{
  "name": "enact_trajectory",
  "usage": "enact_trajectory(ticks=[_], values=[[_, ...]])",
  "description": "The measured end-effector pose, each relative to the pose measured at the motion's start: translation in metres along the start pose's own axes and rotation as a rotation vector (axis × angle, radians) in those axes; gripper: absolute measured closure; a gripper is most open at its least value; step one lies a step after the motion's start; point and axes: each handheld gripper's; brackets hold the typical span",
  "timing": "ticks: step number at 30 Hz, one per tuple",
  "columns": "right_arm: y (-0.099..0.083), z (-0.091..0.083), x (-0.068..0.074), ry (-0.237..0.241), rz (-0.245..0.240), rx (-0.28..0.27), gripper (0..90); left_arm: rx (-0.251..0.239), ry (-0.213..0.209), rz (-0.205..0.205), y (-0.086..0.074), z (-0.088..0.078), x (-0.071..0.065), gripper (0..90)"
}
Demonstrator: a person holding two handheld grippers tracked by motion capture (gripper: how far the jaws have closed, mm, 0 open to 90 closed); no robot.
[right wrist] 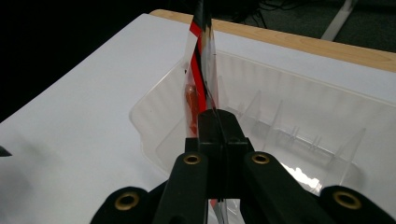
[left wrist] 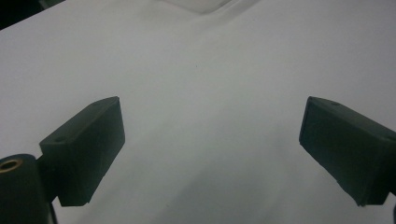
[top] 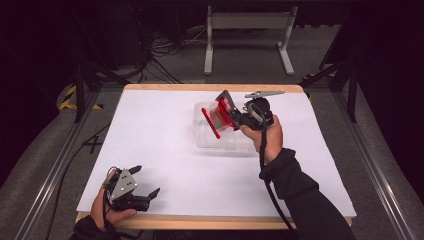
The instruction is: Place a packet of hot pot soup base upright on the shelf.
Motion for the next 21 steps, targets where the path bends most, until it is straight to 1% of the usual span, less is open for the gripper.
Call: enact_trajectory(ticks=[1,2,3,9,12,14,15,17,18,20,21], values=[[-0.001,0.001,-0.001,-0.008,0.007,-0.003,90.0,0.000,0.000,0.000,0.000,0.000,0.000,7.6],[-0.004,0.002,-0.004,-0.012,0.031,-0.007,90.0,-0.003,0.000,0.000,0.000,0.000,0.000,7.6],[-0.004,0.002,-0.004,-0.012,0.031,-0.007,90.0,-0.003,0.000,0.000,0.000,0.000,0.000,7.6],[-0.012,-0.004,-0.008,-0.022,0.068,-0.028,88.8,0.001,-0.002,0.002,0.000,0.001,-0.001,7.6],[-0.015,-0.007,-0.006,-0.016,0.079,-0.041,86.8,0.007,0.000,0.004,0.000,0.001,-0.001,7.6],[-0.017,-0.007,-0.004,-0.009,0.078,-0.037,86.7,0.008,-0.001,0.008,0.000,0.001,-0.001,7.6],[-0.018,-0.006,-0.001,-0.009,0.066,-0.034,85.4,0.007,0.000,0.009,0.000,0.001,-0.001,7.6],[-0.019,-0.004,0.002,0.004,0.066,-0.022,80.7,0.008,-0.001,0.009,0.000,0.001,-0.001,7.6],[-0.020,-0.002,0.003,0.004,0.059,-0.016,79.9,0.009,0.000,0.007,0.000,0.001,-0.001,7.6],[-0.020,0.001,0.005,0.000,0.053,-0.008,75.4,0.008,0.001,0.006,0.000,0.001,-0.001,7.6],[-0.020,0.001,0.005,0.000,0.053,-0.008,75.4,0.008,0.001,0.006,0.000,0.001,-0.001,7.6]])
Point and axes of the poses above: each handheld gripper's, and its own axes: z roughly forward along the jaws, y roughly out of its top, x roughly to its left, and after that the axes turned 13 degrees about -x, right-handed
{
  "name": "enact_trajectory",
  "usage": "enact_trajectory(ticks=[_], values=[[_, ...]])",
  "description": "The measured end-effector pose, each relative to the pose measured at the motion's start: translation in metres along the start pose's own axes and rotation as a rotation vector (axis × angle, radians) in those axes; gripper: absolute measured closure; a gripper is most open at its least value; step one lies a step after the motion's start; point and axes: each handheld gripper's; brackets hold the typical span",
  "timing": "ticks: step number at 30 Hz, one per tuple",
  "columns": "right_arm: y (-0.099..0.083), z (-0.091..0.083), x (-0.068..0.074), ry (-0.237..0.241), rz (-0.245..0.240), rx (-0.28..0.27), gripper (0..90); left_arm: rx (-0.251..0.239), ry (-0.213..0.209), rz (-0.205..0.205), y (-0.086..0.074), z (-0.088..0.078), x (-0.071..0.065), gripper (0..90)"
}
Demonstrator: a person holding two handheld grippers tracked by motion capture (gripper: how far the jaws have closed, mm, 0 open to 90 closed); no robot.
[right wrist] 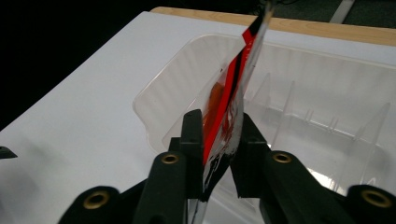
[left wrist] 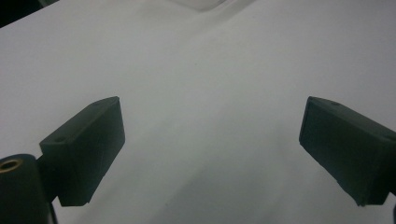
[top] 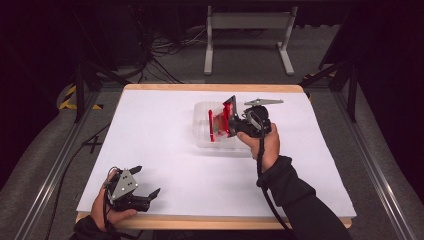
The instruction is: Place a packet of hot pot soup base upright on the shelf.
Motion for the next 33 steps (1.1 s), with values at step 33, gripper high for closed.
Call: enact_trajectory(ticks=[33], values=[[-0.002,0.028,-0.007,0.032,-0.077,0.051,70.2,0.002,0.008,0.007,0.000,-0.001,0.000,7.5]])
Point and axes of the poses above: each handheld gripper's, and its own axes: z roughly forward along the jaws, y roughly out of its top, x roughly to its left, and after that the axes turned 13 degrees about -x, right-handed
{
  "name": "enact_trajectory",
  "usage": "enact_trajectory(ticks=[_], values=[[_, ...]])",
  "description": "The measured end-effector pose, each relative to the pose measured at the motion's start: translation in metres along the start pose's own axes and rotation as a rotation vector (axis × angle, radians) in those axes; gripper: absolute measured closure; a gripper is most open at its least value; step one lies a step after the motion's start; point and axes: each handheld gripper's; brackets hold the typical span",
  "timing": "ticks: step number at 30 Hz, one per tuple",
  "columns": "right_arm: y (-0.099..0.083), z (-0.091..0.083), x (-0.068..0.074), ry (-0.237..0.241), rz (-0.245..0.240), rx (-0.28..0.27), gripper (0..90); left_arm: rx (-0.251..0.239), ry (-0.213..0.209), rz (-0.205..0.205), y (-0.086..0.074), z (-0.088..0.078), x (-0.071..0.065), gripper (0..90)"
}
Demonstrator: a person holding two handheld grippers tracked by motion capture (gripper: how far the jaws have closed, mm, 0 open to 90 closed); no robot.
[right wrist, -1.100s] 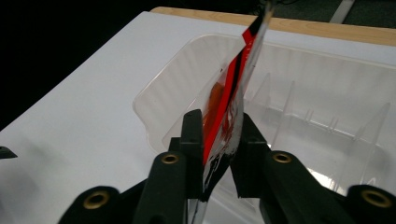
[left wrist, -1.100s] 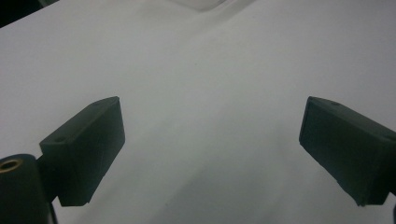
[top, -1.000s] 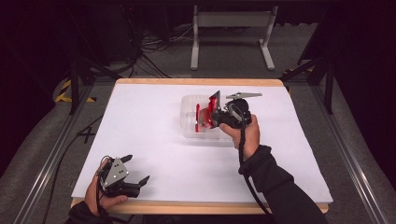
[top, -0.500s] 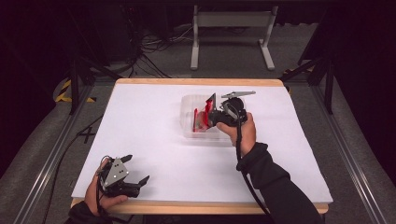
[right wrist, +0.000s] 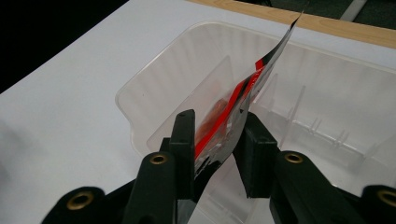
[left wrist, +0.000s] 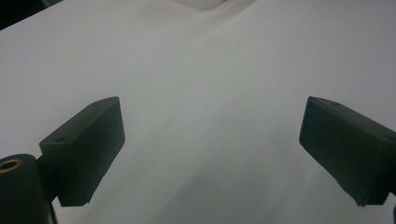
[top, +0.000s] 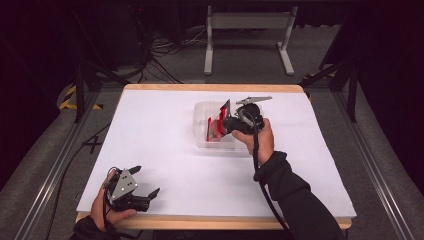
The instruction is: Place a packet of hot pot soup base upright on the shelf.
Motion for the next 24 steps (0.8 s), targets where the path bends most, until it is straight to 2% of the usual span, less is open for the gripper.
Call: enact_trajectory(ticks=[5,15,24], values=[[0.002,0.001,0.001,0.006,-0.033,0.013,64.8,0.000,-0.001,0.002,0.000,0.000,0.000,7.5],[0.005,-0.007,0.002,0.025,-0.098,0.019,60.6,0.006,0.003,0.003,0.000,0.000,0.000,7.5],[0.006,-0.020,0.003,0.039,-0.167,0.029,61.0,0.010,0.007,-0.002,-0.001,0.000,0.000,7.5]])
Point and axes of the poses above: each handheld gripper's, and its own axes: z roughly forward along the jaws, y roughly out of its top, x roughly to its left, and after that the axes turned 13 degrees about -x, right-handed
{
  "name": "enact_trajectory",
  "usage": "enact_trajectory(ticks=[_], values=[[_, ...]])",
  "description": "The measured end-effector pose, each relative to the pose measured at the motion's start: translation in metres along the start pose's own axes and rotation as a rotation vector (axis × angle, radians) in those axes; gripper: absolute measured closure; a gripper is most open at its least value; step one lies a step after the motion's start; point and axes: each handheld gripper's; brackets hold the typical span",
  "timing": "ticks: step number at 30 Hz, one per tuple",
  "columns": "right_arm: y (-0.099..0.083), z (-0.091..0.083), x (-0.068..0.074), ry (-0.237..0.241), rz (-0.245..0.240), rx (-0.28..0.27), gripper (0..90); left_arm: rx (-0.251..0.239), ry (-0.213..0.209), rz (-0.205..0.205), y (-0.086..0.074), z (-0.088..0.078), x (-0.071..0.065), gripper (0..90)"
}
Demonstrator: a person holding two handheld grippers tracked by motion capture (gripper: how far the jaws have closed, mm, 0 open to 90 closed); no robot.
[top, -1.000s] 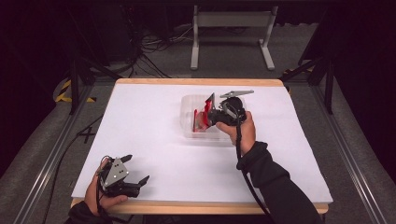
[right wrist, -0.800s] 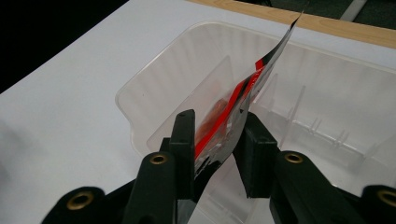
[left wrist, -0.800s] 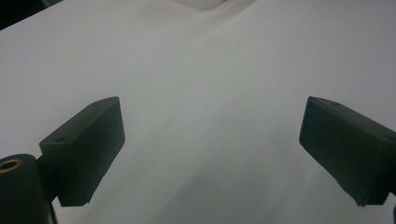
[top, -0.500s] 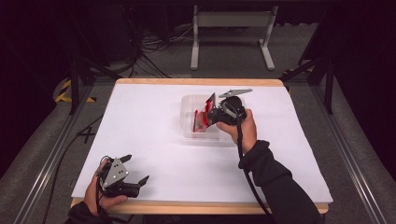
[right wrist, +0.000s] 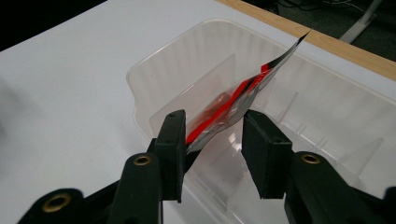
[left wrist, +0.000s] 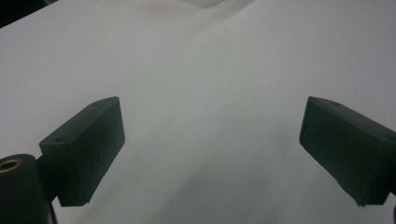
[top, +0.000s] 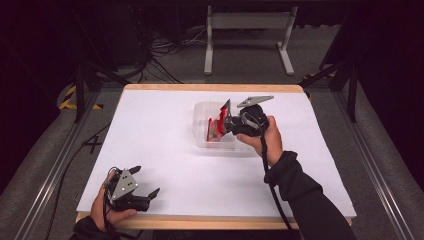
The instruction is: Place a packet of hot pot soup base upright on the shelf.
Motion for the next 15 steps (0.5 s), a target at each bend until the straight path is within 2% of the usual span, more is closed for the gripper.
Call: enact_trajectory(ticks=[11,15], values=[[0.002,-0.018,0.000,0.018,-0.023,-0.011,61.7,-0.002,0.003,0.000,0.000,0.000,0.000,7.5],[0.002,-0.026,0.002,0.015,-0.058,-0.015,61.9,0.000,0.004,0.001,0.001,0.000,0.000,7.5]])
Point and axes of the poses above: each handheld gripper's, and its own axes: z roughly forward along the jaws, y roughly out of its top, x roughly to its left, and after that the axes turned 13 degrees about -x, right-handed
